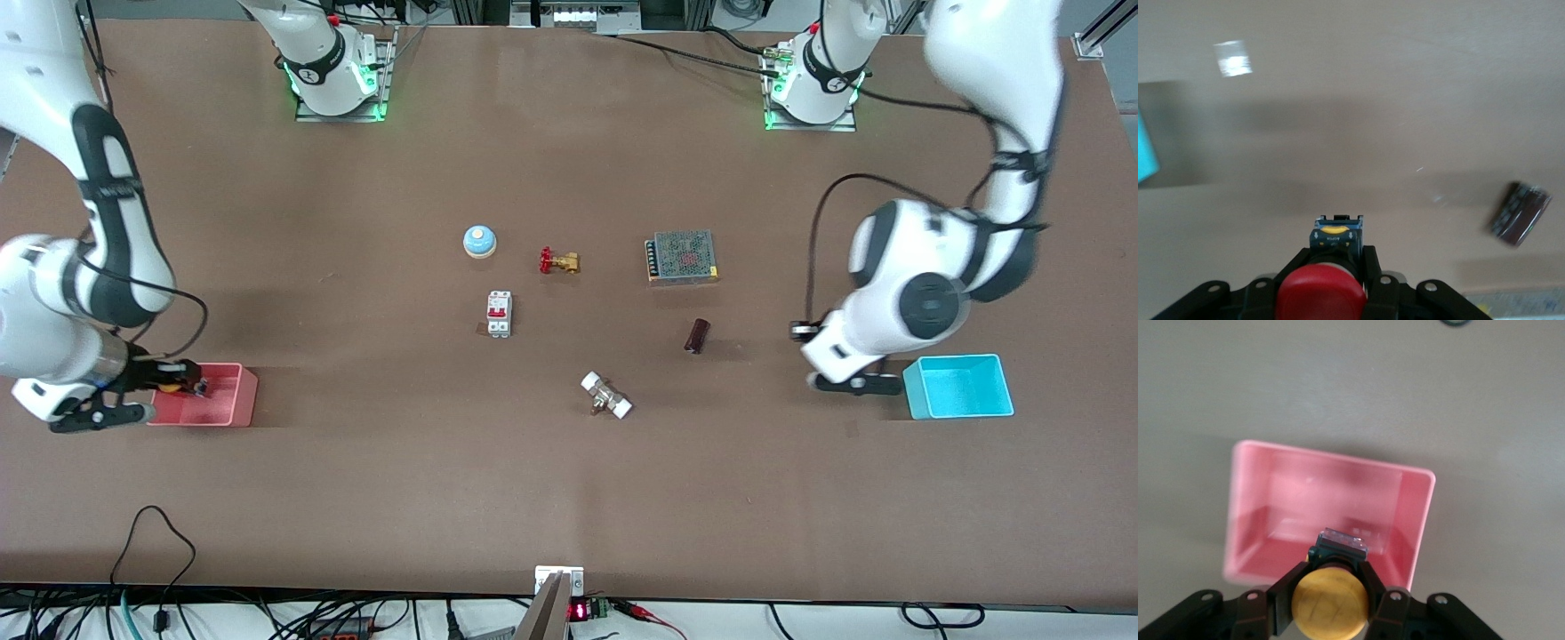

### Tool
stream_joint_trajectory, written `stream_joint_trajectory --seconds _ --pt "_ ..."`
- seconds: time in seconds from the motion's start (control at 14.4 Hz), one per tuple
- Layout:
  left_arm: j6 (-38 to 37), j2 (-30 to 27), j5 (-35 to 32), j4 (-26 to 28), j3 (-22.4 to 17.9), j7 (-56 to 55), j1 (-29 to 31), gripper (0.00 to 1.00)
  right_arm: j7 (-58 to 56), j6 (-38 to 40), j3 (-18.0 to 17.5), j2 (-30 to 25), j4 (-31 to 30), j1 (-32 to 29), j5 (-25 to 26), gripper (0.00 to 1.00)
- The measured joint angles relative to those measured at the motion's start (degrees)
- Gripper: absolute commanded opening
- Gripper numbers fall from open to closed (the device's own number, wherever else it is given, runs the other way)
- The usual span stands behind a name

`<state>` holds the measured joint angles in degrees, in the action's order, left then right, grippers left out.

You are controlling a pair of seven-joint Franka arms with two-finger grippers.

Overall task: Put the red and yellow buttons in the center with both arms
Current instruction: 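Carry the red button with the left gripper while the right gripper carries yellow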

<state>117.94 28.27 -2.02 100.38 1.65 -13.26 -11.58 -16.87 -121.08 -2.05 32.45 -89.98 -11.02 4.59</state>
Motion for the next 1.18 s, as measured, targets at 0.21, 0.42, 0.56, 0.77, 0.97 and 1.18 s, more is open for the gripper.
stream_joint_trajectory --seconds 0.21,0.42,0.56,0.77,0.97,1.18 --pt "7.77 2.47 0.0 2.95 0.03 -4.76 -3.09 0.22 2.02 8.65 -3.8 -7.38 -0.09 0.22 -0.84 0.26" --pt "12.79 3.17 0.0 6.04 0.02 -6.68 -4.46 0.23 11.54 10.73 -8.39 -10.52 -2.45 2.28 -1.39 0.26" --pt "15.24 3.17 0.0 8.1 0.02 -7.2 -4.73 0.35 20.23 8.65 -9.23 -10.3 -4.43 6.73 -1.38 0.26" --pt "17.95 3.16 0.0 10.26 -0.04 -7.91 -4.74 1.0 28.31 2.53 -9.31 -8.76 -7.99 12.73 -1.26 0.26" --pt "18.18 2.67 0.0 10.31 -0.12 -8.21 -4.74 1.0 30.14 -1.69 -9.22 -5.25 -9.54 14.24 -1.18 0.26" --pt "15.38 0.23 0.0 9.93 -0.54 -8.21 -4.66 1.0 30.11 -3.56 -8.93 -2.77 -9.63 14.23 -0.94 0.27"
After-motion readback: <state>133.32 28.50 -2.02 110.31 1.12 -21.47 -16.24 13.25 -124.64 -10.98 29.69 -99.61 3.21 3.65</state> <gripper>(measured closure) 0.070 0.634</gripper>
